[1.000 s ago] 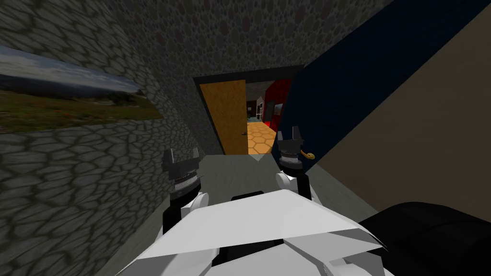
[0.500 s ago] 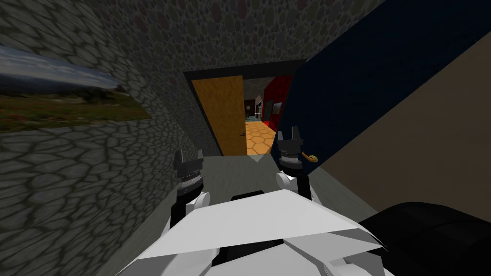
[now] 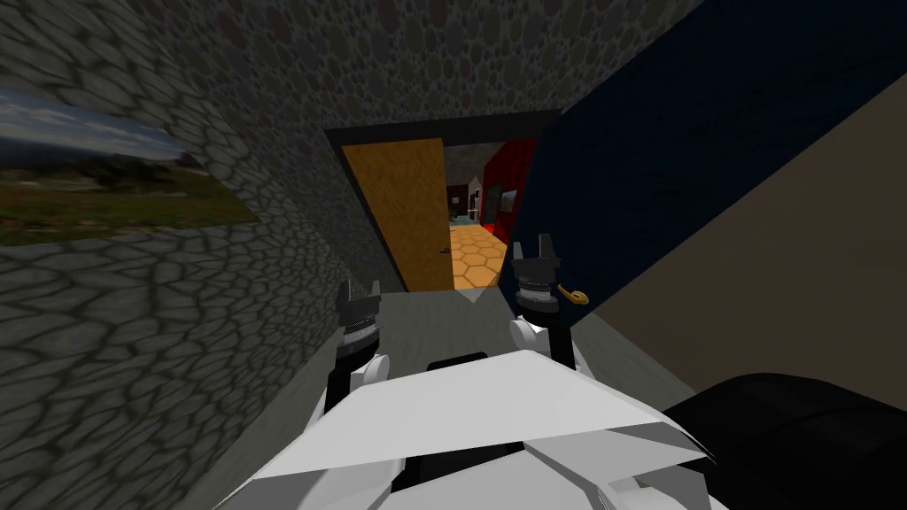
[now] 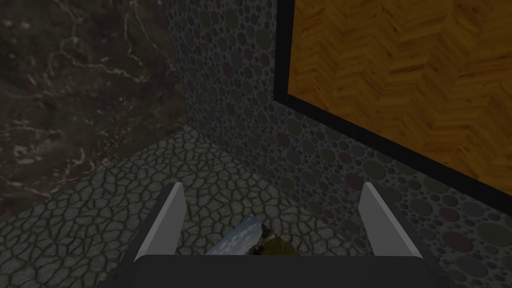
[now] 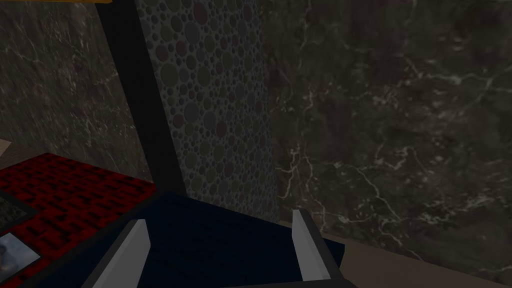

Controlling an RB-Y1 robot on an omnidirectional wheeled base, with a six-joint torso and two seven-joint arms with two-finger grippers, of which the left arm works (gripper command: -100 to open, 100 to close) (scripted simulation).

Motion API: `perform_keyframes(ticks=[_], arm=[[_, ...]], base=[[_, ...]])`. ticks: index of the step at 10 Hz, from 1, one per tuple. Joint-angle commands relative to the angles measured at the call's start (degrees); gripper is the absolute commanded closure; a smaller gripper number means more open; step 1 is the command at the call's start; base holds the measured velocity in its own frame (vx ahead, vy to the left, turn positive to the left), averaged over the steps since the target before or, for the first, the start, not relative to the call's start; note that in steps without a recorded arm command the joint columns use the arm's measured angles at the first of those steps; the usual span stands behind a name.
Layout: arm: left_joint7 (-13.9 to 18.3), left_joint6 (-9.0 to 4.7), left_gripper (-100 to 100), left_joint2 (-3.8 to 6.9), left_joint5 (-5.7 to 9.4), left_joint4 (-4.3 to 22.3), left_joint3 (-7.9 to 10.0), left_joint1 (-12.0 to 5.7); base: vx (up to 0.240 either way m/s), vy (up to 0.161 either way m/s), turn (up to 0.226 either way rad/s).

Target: Pull the door open

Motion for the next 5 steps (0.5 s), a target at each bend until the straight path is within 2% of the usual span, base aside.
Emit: perform_keyframes(ticks=[1,5], arm=[[0.0,-0.56,-100,0.26,-0.21,2.4,-0.11,-0.64],[0.4,-1.33,-100,1.33,-0.32,7.4,0.25,-1.99]], base=[[0.115,-0.066,-0.045],[0.110,-0.042,-0.046]])
